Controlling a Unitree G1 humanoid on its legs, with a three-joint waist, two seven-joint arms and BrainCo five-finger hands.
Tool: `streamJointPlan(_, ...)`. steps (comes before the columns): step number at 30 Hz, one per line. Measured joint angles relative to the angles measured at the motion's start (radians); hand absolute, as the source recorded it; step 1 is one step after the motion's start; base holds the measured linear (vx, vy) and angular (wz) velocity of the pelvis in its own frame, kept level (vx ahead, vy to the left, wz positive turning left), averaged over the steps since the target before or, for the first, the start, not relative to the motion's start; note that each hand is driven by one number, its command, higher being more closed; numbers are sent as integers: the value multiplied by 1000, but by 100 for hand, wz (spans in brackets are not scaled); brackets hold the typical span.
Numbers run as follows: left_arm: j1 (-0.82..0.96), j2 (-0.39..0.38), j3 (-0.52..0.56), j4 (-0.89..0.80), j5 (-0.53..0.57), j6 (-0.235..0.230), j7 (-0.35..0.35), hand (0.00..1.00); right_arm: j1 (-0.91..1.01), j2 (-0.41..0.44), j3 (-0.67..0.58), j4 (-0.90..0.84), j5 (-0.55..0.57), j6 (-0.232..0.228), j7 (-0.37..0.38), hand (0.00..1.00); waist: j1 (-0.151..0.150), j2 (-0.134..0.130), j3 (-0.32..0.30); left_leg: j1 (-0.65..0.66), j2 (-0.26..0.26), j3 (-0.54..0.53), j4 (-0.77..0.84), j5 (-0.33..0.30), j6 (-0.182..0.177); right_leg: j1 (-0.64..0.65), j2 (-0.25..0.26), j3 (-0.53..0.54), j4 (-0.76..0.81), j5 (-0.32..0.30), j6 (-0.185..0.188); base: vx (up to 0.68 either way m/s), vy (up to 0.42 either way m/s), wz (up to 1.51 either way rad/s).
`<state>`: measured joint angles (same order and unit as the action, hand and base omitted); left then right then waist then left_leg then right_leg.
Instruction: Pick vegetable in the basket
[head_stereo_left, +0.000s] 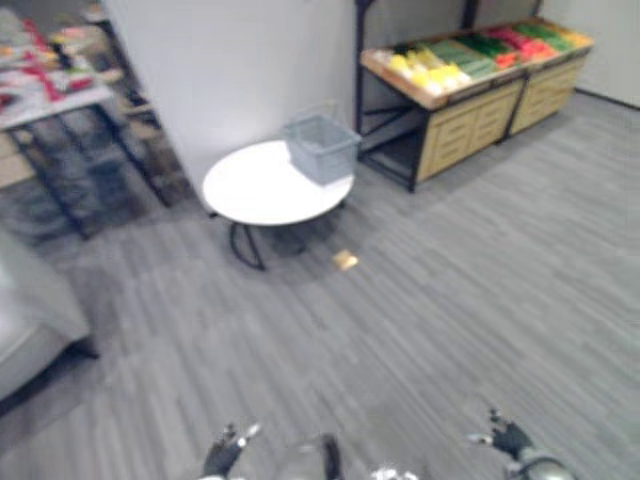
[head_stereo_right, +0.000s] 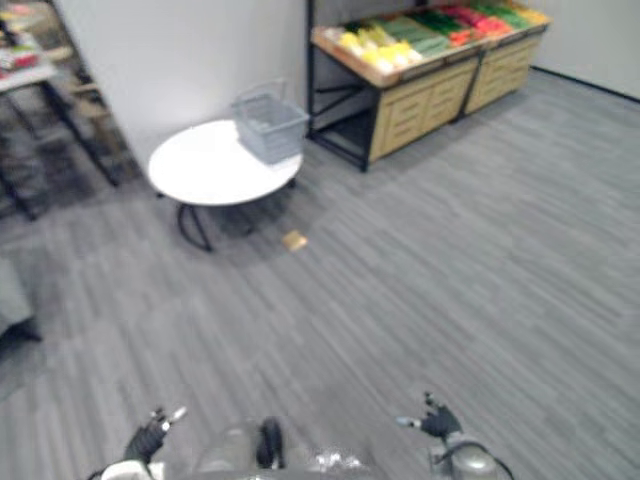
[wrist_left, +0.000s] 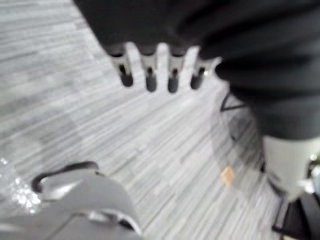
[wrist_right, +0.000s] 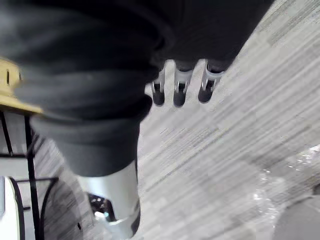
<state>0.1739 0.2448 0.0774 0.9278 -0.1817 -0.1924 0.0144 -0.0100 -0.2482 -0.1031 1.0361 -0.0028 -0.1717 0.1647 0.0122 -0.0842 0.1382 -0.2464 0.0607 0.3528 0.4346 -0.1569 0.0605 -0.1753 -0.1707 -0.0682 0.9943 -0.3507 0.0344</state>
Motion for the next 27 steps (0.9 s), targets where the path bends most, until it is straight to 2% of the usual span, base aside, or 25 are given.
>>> streamJointPlan(2,-18,0,-24,-14,-1,-3,-1,0,2,2,13,-1,0,-3,-2,0,-7,23,19,97,8,-2,-39,-28,-12,-49,-24,-75,32,-5,-9,422,173,-10)
streamJointPlan(4,-31,8,-32,-56,-1,-5,-1,0,3,2,40,-11,4,-11,-3,0,-7,47,22,190,34,-10,-104,-43,-21,-52,3,-144,-195,1,9,408,107,-6)
streamJointPlan(5,-62,24,-37,-73,-1,-6,-5,0,3,4,52,-30,8,-12,-3,0,-7,60,26,216,54,-26,-130,-50,-32,-68,44,-165,-408,37,50,383,48,35)
streamJointPlan(6,-98,43,-40,-72,-1,-1,-14,0,3,4,62,-51,24,-12,-4,0,-8,61,30,224,59,-55,-146,-59,-41,-90,73,-163,-636,131,73,383,30,51)
streamJointPlan(7,-117,49,-40,-72,0,1,-19,0,3,4,63,-57,30,-11,-5,0,-10,55,35,232,53,-67,-152,-64,-45,-93,78,-152,-753,187,84,400,-10,75)
streamJointPlan(8,-147,60,-39,-73,0,7,-22,0,4,5,64,-65,52,-9,-7,0,-11,32,49,250,26,-94,-146,-85,-61,-97,66,-112,-891,260,120,436,-70,85)
streamJointPlan(9,-154,64,-36,-73,0,11,-20,0,8,4,65,-69,52,-5,-14,0,-15,14,61,275,9,-115,-109,-124,-69,-96,41,-74,-903,274,115,576,-155,92)
streamJointPlan(10,-143,60,-30,-74,0,17,-17,0,10,2,64,-70,52,-2,-17,0,-12,13,60,295,9,-136,-65,-178,-80,-84,36,-54,-880,275,106,651,-239,76)
streamJointPlan(11,-128,56,-29,-80,-1,21,-14,0,9,-5,63,-80,52,-2,-17,0,-12,22,59,307,20,-152,-15,-239,-98,-79,43,-39,-829,295,68,727,-299,48)
streamJointPlan(12,-102,32,-24,-82,-4,28,-9,0,-3,-29,64,-85,52,-1,-17,0,-7,66,58,323,63,-165,28,-299,-124,-106,73,-52,-715,316,45,640,-259,31)
streamJointPlan(13,-60,13,-18,-81,-14,28,-9,0,-8,-43,67,-93,51,2,-15,0,3,89,47,353,86,-166,54,-305,-132,-106,84,-64,-659,304,28,671,-232,36)
streamJointPlan(14,-47,3,-10,-80,-15,28,-12,0,-16,-61,69,-104,50,3,-13,0,1,107,54,303,116,-171,196,-285,-126,-100,91,-82,-614,306,24,504,-200,34)
streamJointPlan(15,-40,-14,-10,-75,-15,29,-15,0,-21,-80,70,-108,49,4,-11,0,-3,129,61,245,151,-175,323,-239,-113,-94,116,-98,-601,286,-8,599,-238,8)
streamJointPlan(16,-21,-48,-10,-62,-13,32,-20,0,-48,-118,69,-109,43,5,-5,0,23,166,75,116,206,-203,560,2,-70,-39,149,-83,-634,256,-34,430,-175,-22)
streamJointPlan(17,-17,-55,-10,-57,-13,36,-22,0,-61,-126,69,-109,42,5,-4,0,31,158,85,79,208,-221,616,84,-70,-10,152,-74,-653,248,-40,693,-151,-41)
streamJointPlan(18,-16,-56,-9,-49,-13,39,-25,0,-86,-132,61,-110,42,5,-4,0,35,151,100,49,185,-219,631,-5,-90,53,146,-59,-682,227,-55,684,-123,-19)
streamJointPlan(19,-13,-54,1,-49,-14,38,-29,0,-104,-132,47,-110,41,-4,-4,0,32,137,110,21,149,-184,564,-80,-100,115,131,-57,-708,198,-59,687,-131,-8)
streamJointPlan(20,-16,-52,4,-50,-14,35,-30,0,-113,-132,38,-111,41,-12,-5,0,32,128,113,12,129,-151,493,-99,-102,146,122,-58,-722,186,-59,557,-110,-3)
streamJointPlan(21,-15,-52,8,-49,-14,22,-30,0,-138,-137,30,-114,40,-20,-9,0,34,120,115,-1,95,-73,299,-98,-110,189,109,-64,-741,164,-56,446,-64,-3)
streamJointPlan(22,-14,-53,7,-49,-14,16,-30,0,-151,-141,30,-117,40,-25,-12,0,32,120,115,-10,80,-23,184,-88,-112,210,109,-71,-751,154,-45,561,-56,8)
streamJointPlan(23,-13,-57,7,-48,-14,0,-29,0,-170,-152,20,-120,40,-31,-18,0,30,132,116,-24,57,60,-14,-25,-114,250,117,-86,-755,127,-31,574,-22,11)
streamJointPlan(24,-9,-65,8,-48,-15,-14,-28,0,-186,-163,10,-120,40,-30,-31,0,41,147,117,-35,44,100,-163,45,-109,290,140,-90,-759,96,-19,584,4,3)
streamJointPlan(25,-5,-68,8,-48,-16,-17,-27,0,-193,-167,11,-121,40,-29,-39,0,51,155,115,-43,39,102,-214,73,-107,310,152,-87,-757,72,-15,614,69,-31)
streamJointPlan(26,1,-66,8,-47,-27,-16,-24,0,-212,-169,28,-122,41,-28,-53,0,73,144,114,-50,35,91,-212,130,-67,332,150,-83,-723,2,-5,632,118,-47)
streamJointPlan(27,19,-60,15,-46,-44,-15,-18,0,-237,-162,57,-122,42,-28,-58,0,87,101,103,-53,18,106,-137,137,-29,329,109,-79,-620,-63,23,651,98,-40)
